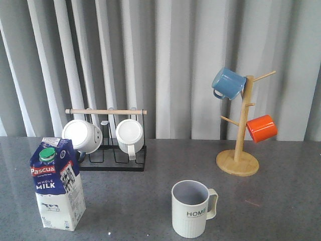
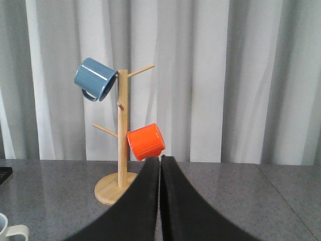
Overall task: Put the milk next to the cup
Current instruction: 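Open the right gripper and lift it away from the mug, then lower the left gripper onto the milk carton top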
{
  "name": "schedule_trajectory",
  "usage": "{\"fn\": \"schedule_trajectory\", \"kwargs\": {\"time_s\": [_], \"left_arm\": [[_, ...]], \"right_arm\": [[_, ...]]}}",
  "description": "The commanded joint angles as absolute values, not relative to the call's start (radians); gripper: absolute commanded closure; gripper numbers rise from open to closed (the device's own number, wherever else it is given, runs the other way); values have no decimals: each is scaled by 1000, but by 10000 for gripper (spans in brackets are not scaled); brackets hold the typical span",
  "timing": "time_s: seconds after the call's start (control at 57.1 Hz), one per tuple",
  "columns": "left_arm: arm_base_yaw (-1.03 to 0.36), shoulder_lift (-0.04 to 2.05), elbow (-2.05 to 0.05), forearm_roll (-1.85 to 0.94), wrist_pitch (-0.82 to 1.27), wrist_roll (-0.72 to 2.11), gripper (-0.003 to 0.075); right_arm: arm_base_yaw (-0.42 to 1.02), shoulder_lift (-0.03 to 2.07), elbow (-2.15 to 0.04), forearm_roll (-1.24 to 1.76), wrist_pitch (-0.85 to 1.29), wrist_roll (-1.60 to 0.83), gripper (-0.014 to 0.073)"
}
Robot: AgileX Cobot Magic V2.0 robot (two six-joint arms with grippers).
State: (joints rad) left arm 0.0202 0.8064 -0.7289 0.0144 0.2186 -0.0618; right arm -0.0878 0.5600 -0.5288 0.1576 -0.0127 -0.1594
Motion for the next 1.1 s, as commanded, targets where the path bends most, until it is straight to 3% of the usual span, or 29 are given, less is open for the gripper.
{"fn": "schedule_trajectory", "kwargs": {"time_s": [0.0,1.086], "left_arm": [[17,804,-763,11,142,-64,186],[17,804,-763,11,142,-64,186]], "right_arm": [[-94,549,-558,116,-83,-155,597],[-94,544,-558,49,-134,-100,597]]}}
